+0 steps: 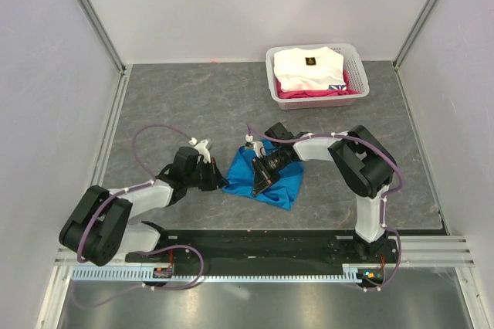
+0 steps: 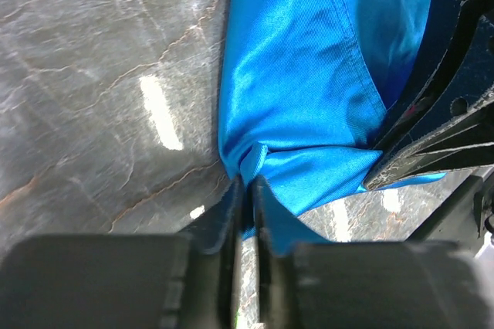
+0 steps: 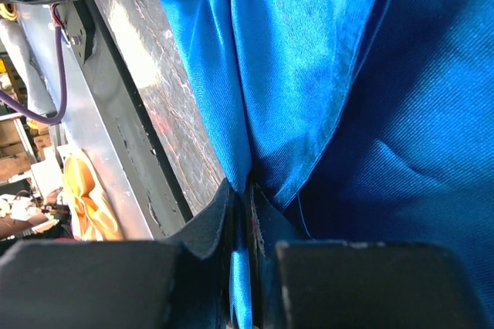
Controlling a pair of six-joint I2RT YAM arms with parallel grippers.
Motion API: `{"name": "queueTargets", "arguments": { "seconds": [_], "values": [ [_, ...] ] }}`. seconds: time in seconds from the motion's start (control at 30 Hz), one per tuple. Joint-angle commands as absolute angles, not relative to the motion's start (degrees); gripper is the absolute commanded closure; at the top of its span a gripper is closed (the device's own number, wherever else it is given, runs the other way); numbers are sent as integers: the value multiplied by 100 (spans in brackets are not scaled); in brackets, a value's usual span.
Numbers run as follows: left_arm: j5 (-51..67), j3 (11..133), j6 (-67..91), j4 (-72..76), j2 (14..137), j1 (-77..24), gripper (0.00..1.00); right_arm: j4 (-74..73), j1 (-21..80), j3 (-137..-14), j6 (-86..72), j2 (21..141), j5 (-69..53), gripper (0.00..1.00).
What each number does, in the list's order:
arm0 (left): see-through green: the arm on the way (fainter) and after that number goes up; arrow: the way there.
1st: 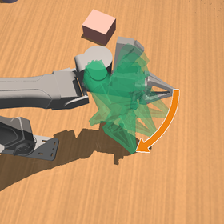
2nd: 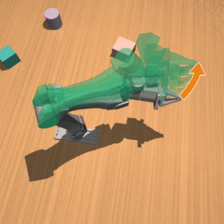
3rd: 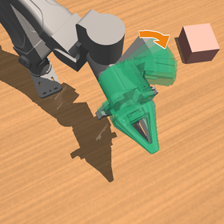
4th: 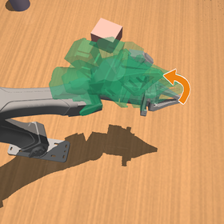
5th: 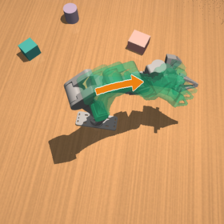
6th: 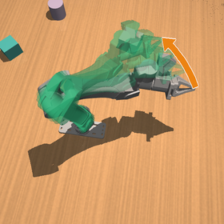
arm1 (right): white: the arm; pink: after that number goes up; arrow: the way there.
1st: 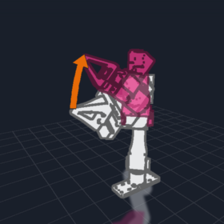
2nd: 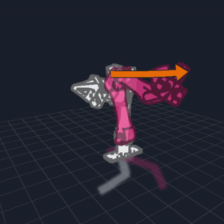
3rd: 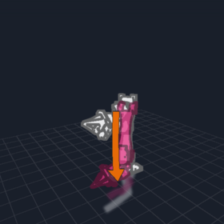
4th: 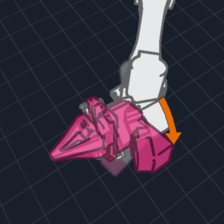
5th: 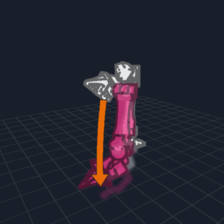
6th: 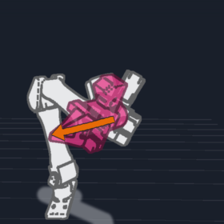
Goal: Fold the napkin, place the utensils inside, and roll it up
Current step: Roll the napkin with the utensil
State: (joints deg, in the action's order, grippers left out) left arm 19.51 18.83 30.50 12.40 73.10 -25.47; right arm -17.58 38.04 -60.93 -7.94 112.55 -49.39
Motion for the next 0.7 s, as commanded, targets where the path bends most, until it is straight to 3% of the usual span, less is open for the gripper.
{"name": "queueTargets", "arguments": {
  "seconds": [0.0,0.07,0.1,0.2,0.3,0.47,0.67],
  "values": [
    [2065,2100,2786,1283,7532,-2531,98,-1872,3814,-5994,-720,11207,-3964,96],
    [2066,2171,2786,1178,7576,-2531,98,-1916,3814,-5985,-817,11022,-3815,87],
    [2057,2214,2777,1117,7602,-2531,98,-1951,3814,-5977,-843,10795,-3727,75],
    [2039,2381,2777,836,7699,-2531,98,-2170,3841,-5915,-879,10181,-3297,54],
    [2057,2619,2786,467,7874,-2531,98,-2434,3946,-5748,-870,9478,-2498,41],
    [2127,2839,2839,185,8033,-2531,98,-2751,4131,-5344,-896,8615,-1145,32],
    [2144,2918,2839,105,8042,-2531,98,-2839,4315,-5247,-765,8323,-800,27]
  ]
}}
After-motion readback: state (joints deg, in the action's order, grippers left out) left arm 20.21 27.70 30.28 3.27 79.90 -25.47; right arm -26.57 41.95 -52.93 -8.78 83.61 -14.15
